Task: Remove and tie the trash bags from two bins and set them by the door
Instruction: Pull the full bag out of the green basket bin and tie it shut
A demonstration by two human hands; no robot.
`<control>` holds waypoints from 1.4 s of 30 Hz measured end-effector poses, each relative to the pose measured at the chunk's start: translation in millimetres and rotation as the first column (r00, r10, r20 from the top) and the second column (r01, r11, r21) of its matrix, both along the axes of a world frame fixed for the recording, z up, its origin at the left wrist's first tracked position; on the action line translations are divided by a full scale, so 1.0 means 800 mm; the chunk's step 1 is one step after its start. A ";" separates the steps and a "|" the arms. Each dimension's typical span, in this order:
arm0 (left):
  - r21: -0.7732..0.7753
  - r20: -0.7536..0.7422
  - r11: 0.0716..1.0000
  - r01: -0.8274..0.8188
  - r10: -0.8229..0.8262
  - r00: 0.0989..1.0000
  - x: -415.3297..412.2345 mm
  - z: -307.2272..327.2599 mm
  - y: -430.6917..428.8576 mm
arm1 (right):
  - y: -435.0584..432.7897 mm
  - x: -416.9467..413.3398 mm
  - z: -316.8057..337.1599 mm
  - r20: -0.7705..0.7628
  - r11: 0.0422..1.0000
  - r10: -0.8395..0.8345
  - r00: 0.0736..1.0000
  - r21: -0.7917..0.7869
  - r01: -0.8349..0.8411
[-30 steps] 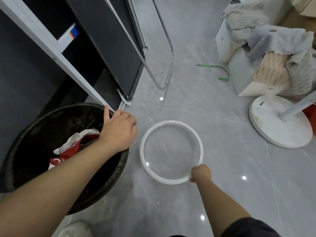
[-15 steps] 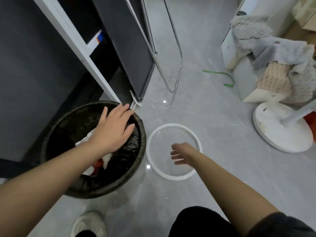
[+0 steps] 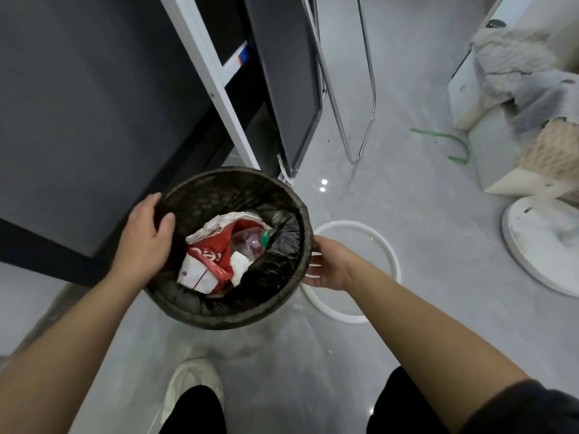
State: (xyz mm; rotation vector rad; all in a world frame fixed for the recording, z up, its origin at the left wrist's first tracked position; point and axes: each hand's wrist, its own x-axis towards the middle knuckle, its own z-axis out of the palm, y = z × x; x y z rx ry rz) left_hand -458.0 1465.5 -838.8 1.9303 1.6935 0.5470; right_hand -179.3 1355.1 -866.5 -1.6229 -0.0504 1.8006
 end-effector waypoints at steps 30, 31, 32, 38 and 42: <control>-0.792 0.455 0.569 -0.222 0.792 0.408 -0.045 -0.040 -0.065 | -0.019 -0.045 0.001 0.067 0.954 -0.261 0.963 0.169 0.247; -0.796 0.435 0.554 -0.243 0.803 0.407 -0.046 -0.039 -0.065 | -0.020 -0.048 0.002 0.081 0.956 -0.267 0.960 0.148 0.254; -0.799 0.417 0.541 -0.262 0.813 0.406 -0.047 -0.039 -0.067 | -0.022 -0.051 0.003 0.092 0.954 -0.283 0.955 0.130 0.270; -0.811 0.367 0.532 -0.242 0.785 0.499 -0.055 -0.027 -0.078 | -0.038 -0.053 0.010 0.230 0.965 -0.251 0.940 0.139 0.224; -0.708 0.304 0.600 -0.373 0.735 0.606 -0.057 -0.012 -0.083 | -0.044 -0.044 0.025 0.412 0.957 -0.262 0.873 0.228 0.180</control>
